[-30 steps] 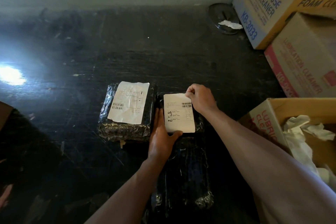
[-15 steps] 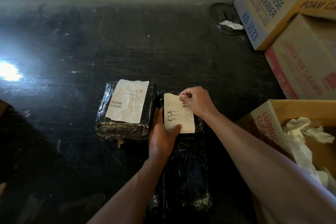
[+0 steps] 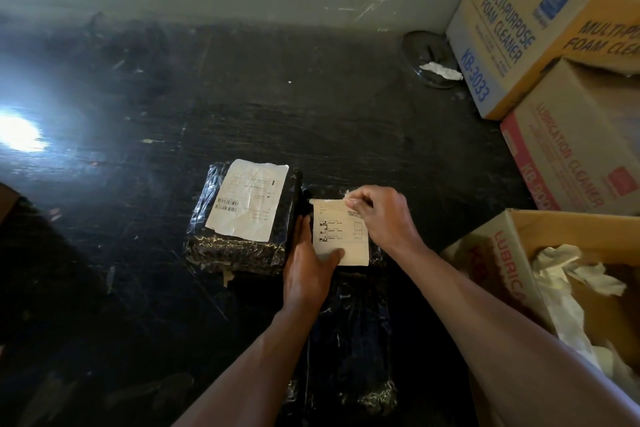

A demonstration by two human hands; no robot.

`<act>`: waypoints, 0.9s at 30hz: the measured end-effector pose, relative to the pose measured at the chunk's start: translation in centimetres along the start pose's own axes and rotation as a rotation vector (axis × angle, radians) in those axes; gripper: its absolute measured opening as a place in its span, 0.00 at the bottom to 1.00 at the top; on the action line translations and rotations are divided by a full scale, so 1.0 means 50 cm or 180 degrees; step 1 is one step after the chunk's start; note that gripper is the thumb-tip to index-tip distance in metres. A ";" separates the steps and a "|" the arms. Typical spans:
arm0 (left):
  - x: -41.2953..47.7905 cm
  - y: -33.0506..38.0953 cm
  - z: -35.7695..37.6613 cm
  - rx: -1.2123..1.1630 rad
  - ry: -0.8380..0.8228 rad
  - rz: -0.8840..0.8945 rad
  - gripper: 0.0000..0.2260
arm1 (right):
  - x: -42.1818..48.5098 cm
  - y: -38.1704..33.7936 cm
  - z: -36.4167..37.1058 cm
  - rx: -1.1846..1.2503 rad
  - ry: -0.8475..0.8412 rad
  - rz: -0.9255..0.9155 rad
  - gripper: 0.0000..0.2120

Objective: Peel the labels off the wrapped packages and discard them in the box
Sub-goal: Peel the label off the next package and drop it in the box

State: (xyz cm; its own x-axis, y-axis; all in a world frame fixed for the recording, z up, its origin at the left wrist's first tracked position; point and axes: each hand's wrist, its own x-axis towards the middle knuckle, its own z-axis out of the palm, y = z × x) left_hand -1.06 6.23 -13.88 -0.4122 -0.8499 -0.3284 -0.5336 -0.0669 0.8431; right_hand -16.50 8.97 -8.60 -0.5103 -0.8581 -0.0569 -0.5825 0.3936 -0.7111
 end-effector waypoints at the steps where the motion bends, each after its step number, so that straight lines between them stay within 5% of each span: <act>1: 0.000 -0.001 0.000 0.0008 0.0008 -0.0006 0.33 | -0.008 -0.002 -0.002 0.0031 0.0050 -0.0019 0.06; 7: 0.002 0.000 -0.003 0.0035 0.0008 -0.0045 0.29 | -0.047 -0.025 -0.015 0.0281 0.0082 -0.0117 0.05; 18: -0.008 -0.001 -0.016 0.0147 -0.0234 0.0230 0.43 | -0.084 -0.034 -0.061 0.0418 0.0190 -0.0039 0.06; 27: -0.004 -0.015 -0.035 0.0509 -0.0436 0.0708 0.36 | -0.095 -0.046 -0.075 0.0415 0.0191 0.0043 0.07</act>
State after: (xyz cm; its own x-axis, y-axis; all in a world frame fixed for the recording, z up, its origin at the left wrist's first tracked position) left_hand 0.72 5.54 -13.67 -0.6220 -0.7553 -0.2067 -0.5241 0.2054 0.8265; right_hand -15.12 13.36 -4.08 -0.5567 -0.8302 -0.0280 -0.4901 0.3555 -0.7959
